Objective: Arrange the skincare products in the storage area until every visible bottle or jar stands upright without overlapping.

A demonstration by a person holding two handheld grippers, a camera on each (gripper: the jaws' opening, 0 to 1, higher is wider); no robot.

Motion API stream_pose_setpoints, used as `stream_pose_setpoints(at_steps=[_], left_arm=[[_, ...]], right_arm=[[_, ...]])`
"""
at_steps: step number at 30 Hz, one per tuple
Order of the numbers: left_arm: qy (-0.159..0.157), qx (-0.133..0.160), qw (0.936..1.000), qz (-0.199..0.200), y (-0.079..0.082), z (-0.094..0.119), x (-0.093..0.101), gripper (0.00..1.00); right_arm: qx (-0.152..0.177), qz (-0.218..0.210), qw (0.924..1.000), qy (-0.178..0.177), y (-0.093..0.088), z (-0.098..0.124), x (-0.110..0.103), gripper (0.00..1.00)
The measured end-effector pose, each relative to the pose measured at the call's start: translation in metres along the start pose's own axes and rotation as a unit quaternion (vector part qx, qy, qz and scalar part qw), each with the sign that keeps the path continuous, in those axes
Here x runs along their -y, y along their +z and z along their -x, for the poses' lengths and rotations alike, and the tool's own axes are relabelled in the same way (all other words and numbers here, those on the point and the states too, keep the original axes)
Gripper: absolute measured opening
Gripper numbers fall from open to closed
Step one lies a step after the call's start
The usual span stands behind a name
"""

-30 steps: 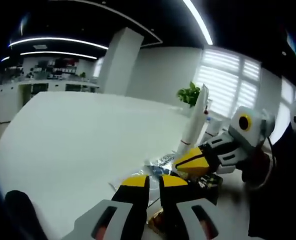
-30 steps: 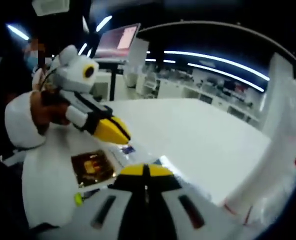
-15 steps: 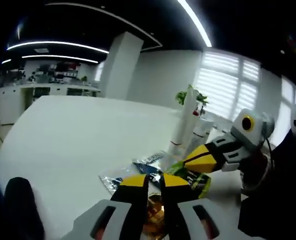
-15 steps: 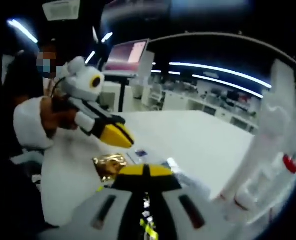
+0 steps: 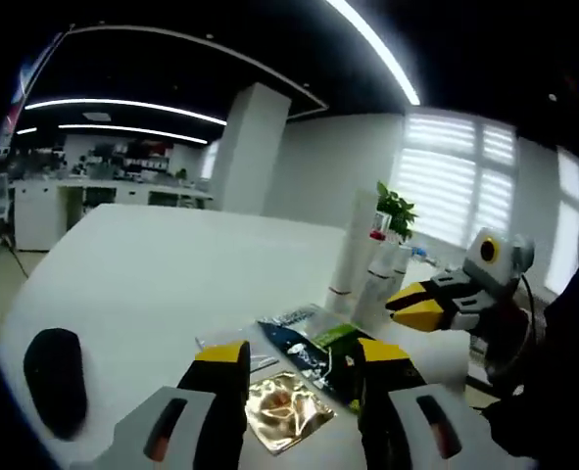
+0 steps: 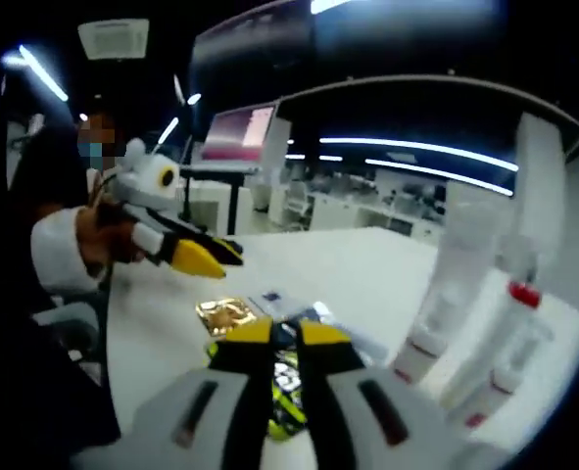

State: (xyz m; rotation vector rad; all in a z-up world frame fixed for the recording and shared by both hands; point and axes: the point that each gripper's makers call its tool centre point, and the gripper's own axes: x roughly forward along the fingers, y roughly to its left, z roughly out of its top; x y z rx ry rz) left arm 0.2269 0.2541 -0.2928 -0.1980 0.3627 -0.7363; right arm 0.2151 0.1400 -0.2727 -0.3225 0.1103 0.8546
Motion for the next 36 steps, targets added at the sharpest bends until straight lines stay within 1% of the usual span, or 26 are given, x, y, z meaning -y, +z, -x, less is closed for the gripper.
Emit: stream_pose_setpoints(at_steps=[5,9,10,13,17,19,21,22,25,28,30,33,36], left_arm=[[0.007,0.009,0.9999,0.000,-0.002,0.009,0.008,0.57],[0.018,0.017,0.9997,-0.003,-0.002,0.017,0.012,0.65],[0.021,0.020,0.9996,-0.004,-0.001,0.020,0.013,0.67],[0.031,0.031,0.9990,-0.006,0.002,0.028,0.013,0.71],[0.050,0.041,0.9979,-0.008,0.008,0.035,0.012,0.81],[0.050,0.041,0.9979,-0.010,0.009,0.037,0.015,0.83],[0.048,0.036,0.9980,-0.018,0.008,0.039,0.018,0.83],[0.049,0.030,0.9980,-0.025,0.006,0.040,0.019,0.82],[0.054,0.027,0.9977,-0.032,0.007,0.041,0.018,0.85],[0.054,0.028,0.9978,-0.029,0.008,0.043,0.021,0.91],[0.058,0.021,0.9974,-0.038,0.006,0.044,0.022,0.94],[0.062,0.020,0.9971,-0.041,0.006,0.045,0.022,0.99],[0.063,0.024,0.9969,-0.042,0.008,0.049,0.024,0.99]], right_arm=[[0.018,-0.004,0.9998,-0.004,0.009,0.020,0.002,0.12],[0.037,-0.025,0.9990,-0.007,0.016,0.032,0.007,0.20],[0.042,-0.038,0.9984,-0.009,0.018,0.037,0.009,0.21],[0.049,-0.044,0.9977,-0.012,0.022,0.048,0.010,0.26],[0.060,-0.058,0.9964,-0.016,0.027,0.059,0.010,0.33],[0.062,-0.063,0.9959,-0.019,0.027,0.064,0.009,0.37],[0.064,-0.070,0.9955,-0.011,0.027,0.067,0.006,0.40],[0.063,-0.081,0.9947,-0.002,0.026,0.070,0.004,0.42],[0.060,-0.089,0.9942,-0.003,0.023,0.076,0.004,0.50],[0.059,-0.094,0.9937,-0.020,0.019,0.084,0.009,0.56],[0.058,-0.098,0.9929,-0.034,0.016,0.090,0.013,0.61],[0.054,-0.104,0.9915,-0.056,0.011,0.098,0.019,0.70],[0.052,-0.110,0.9901,-0.070,0.007,0.104,0.022,0.77]])
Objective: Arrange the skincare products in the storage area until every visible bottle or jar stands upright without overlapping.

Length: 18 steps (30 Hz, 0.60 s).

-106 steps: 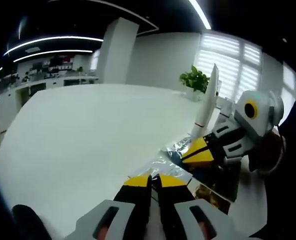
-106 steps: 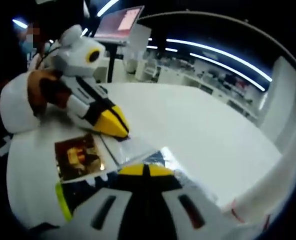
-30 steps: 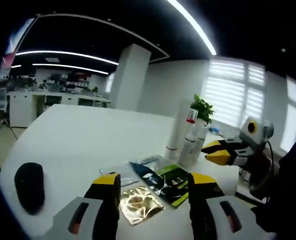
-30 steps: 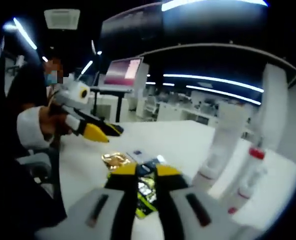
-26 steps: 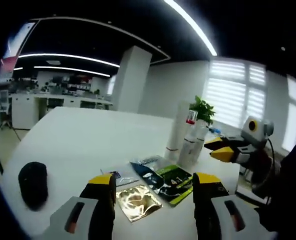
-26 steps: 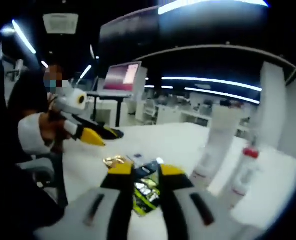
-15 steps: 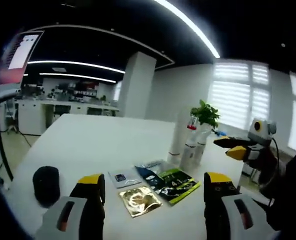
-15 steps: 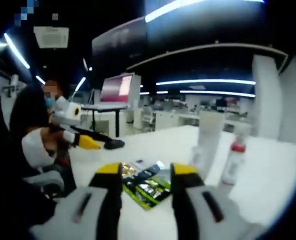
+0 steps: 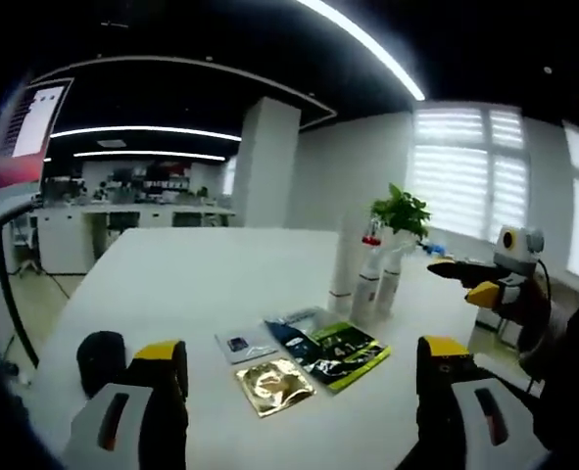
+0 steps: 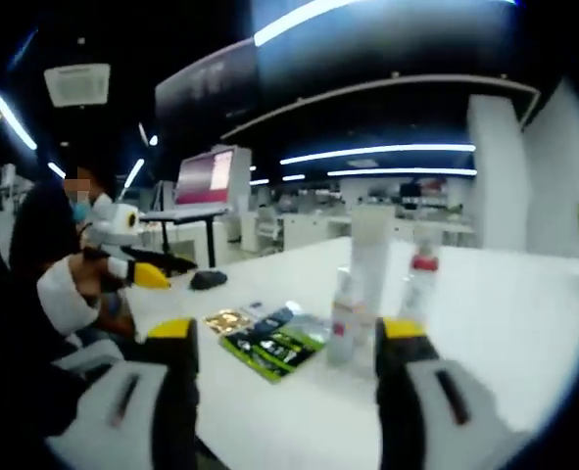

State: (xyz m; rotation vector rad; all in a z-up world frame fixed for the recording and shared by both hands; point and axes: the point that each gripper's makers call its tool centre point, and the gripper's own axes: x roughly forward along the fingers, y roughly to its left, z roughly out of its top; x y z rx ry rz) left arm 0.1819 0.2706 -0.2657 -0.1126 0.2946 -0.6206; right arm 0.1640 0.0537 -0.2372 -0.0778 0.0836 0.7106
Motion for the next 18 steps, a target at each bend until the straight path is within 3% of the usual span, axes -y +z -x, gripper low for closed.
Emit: stream_pose_setpoints(at_steps=[18], left_arm=[[-0.004,0.019,0.9994,-0.028,0.015,0.026,0.017,1.00]], right_arm=[[0.006,-0.009,0.9987,-0.049,0.003,0.033,0.007,0.95]])
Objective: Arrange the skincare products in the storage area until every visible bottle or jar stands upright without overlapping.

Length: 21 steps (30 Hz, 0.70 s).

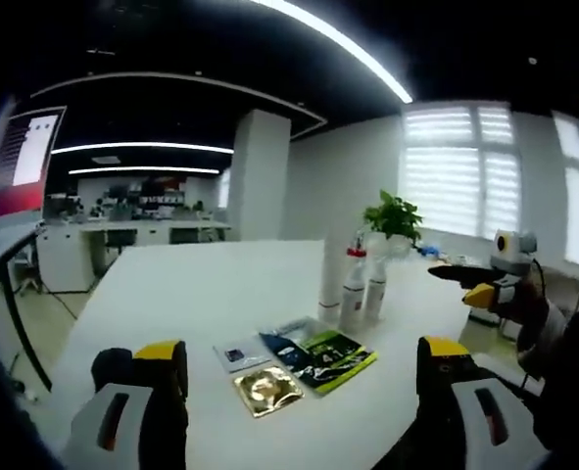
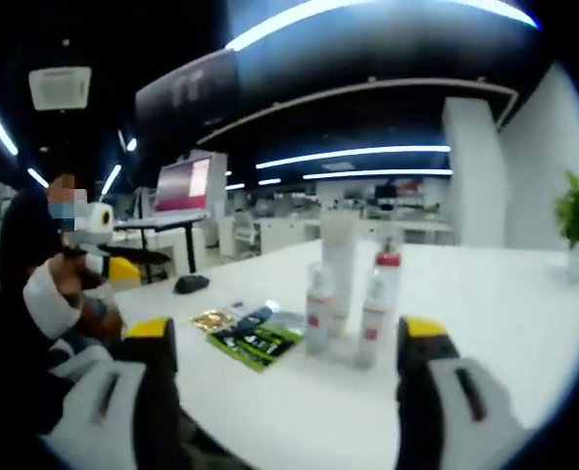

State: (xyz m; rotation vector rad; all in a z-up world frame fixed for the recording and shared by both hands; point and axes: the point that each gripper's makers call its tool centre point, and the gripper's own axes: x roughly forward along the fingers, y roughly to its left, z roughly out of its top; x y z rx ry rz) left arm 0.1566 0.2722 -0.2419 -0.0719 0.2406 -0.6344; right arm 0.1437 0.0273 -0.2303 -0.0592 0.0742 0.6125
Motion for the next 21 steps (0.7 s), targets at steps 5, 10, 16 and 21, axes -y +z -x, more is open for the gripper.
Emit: stream_pose_setpoints(at_steps=[5,10,16,21], left_arm=[[-0.002,0.001,1.0000,-0.005,0.003,0.007,0.005,1.00],[-0.001,-0.001,0.9999,-0.012,0.002,0.010,0.007,1.00],[-0.005,-0.006,0.9998,-0.016,0.000,0.012,0.012,1.00],[-0.014,-0.011,0.9998,-0.010,-0.001,0.014,0.016,1.00]], right_arm=[[-0.007,-0.004,1.0000,-0.002,-0.001,0.005,-0.001,1.00],[-0.010,-0.002,0.9999,-0.006,-0.001,0.011,-0.004,1.00],[-0.015,0.003,0.9998,-0.012,-0.004,0.018,-0.005,1.00],[-0.016,0.010,0.9997,-0.017,-0.002,0.022,-0.006,1.00]])
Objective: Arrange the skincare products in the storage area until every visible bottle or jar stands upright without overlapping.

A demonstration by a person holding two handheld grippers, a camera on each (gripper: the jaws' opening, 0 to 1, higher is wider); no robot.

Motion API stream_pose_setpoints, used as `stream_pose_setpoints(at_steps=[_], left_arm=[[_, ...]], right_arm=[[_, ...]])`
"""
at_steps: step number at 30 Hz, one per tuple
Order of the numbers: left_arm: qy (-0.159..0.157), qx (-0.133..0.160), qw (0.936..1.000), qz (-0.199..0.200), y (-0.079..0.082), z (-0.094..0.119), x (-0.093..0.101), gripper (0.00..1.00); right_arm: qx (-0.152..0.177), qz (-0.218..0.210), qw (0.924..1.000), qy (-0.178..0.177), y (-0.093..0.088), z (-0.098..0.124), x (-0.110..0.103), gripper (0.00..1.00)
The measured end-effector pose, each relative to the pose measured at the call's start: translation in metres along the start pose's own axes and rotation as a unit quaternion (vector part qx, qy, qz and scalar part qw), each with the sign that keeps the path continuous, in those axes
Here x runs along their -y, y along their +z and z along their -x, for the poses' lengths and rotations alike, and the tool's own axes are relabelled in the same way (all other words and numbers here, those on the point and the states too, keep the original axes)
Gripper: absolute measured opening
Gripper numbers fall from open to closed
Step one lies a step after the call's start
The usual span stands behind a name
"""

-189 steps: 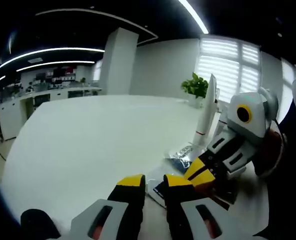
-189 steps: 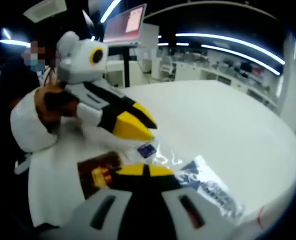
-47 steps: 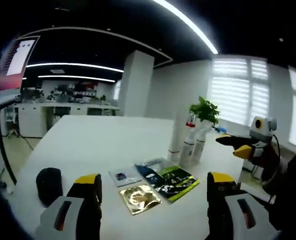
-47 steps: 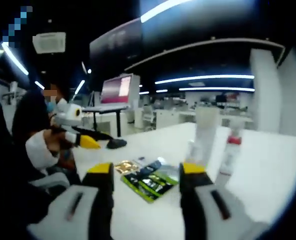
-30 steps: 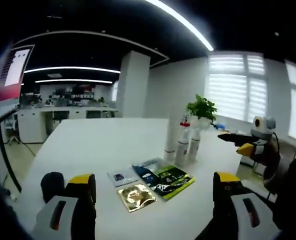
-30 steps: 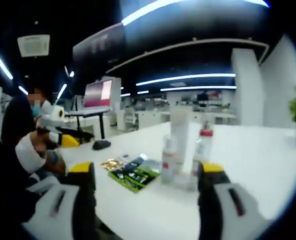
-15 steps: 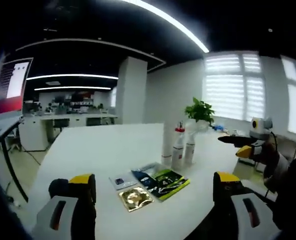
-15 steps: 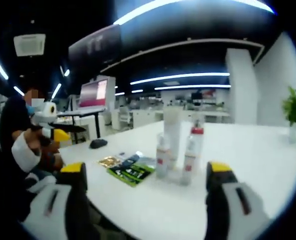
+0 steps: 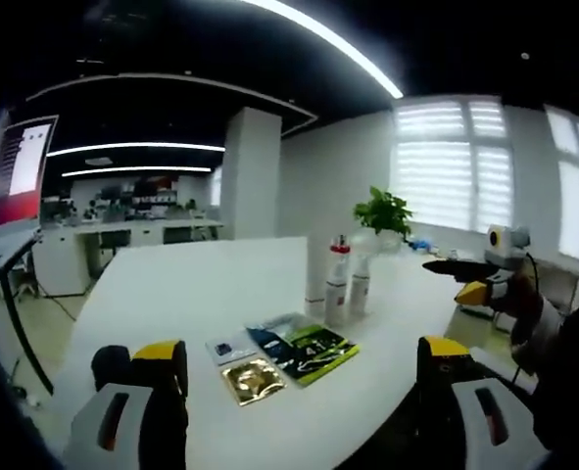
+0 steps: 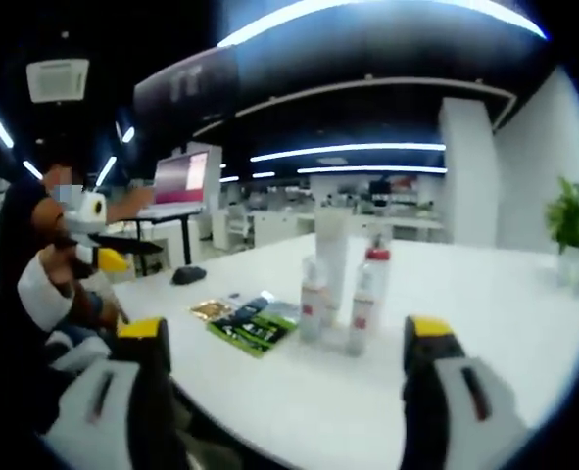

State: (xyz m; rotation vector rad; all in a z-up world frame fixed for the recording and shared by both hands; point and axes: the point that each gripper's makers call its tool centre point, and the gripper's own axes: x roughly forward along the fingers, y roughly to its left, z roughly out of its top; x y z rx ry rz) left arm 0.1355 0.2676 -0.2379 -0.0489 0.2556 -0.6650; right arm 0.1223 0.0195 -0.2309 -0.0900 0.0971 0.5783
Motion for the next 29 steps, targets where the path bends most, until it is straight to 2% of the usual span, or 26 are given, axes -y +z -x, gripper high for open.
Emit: stream_pose_setpoints(at_steps=[12,18,29], left_arm=[[0.003,-0.003,1.0000,0.007,-0.001,0.006,0.003,1.00],[0.008,-0.013,0.9999,0.008,-0.006,0.008,0.001,1.00],[0.008,-0.023,0.9997,0.002,-0.012,0.020,0.010,1.00]], right_arm=[[-0.002,0.023,0.9997,-0.001,0.003,0.005,-0.005,1.00],[-0.017,0.025,0.9995,0.004,-0.005,0.006,-0.007,1.00],[-0.007,0.033,0.9994,0.005,-0.002,0.018,-0.017,1.00]])
